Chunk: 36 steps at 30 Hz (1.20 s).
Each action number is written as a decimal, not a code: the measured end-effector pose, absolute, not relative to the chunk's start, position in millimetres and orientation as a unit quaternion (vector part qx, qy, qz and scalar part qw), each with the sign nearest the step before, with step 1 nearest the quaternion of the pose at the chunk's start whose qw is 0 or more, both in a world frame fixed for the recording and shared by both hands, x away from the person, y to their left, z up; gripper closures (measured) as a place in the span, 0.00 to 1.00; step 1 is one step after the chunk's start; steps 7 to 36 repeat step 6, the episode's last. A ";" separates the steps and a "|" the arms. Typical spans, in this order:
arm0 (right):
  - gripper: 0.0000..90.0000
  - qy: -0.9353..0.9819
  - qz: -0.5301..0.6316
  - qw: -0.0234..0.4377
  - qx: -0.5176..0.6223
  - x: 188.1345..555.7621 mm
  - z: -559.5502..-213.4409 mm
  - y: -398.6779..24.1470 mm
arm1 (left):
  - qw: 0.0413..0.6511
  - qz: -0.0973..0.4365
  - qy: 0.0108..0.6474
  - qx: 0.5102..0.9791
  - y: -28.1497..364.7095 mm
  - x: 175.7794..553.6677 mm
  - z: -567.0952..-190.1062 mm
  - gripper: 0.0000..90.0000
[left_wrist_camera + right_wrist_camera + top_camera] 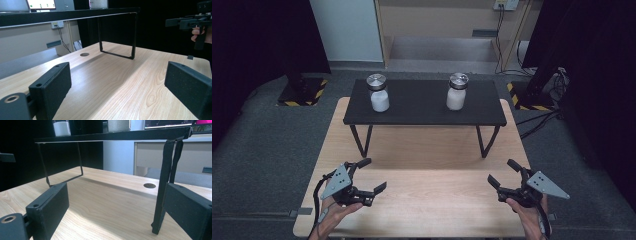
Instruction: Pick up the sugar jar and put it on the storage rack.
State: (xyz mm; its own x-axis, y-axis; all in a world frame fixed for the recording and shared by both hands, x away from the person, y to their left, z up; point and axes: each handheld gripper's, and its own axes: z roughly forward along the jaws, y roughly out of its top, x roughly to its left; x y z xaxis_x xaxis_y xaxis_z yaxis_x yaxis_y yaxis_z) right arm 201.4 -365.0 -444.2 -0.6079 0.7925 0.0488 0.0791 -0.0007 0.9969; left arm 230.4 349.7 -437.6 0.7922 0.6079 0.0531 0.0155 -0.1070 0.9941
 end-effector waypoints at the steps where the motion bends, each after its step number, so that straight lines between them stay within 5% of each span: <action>1: 0.08 0.646 0.622 0.287 0.337 201.3 -444.2 -365.0 | 0.631 0.235 0.221 0.706 349.7 230.5 -437.5 0.06; 36: 0.08 0.645 0.623 0.287 0.337 201.8 -444.7 -365.6 | 0.628 0.235 0.220 0.709 349.3 231.6 -436.9 0.06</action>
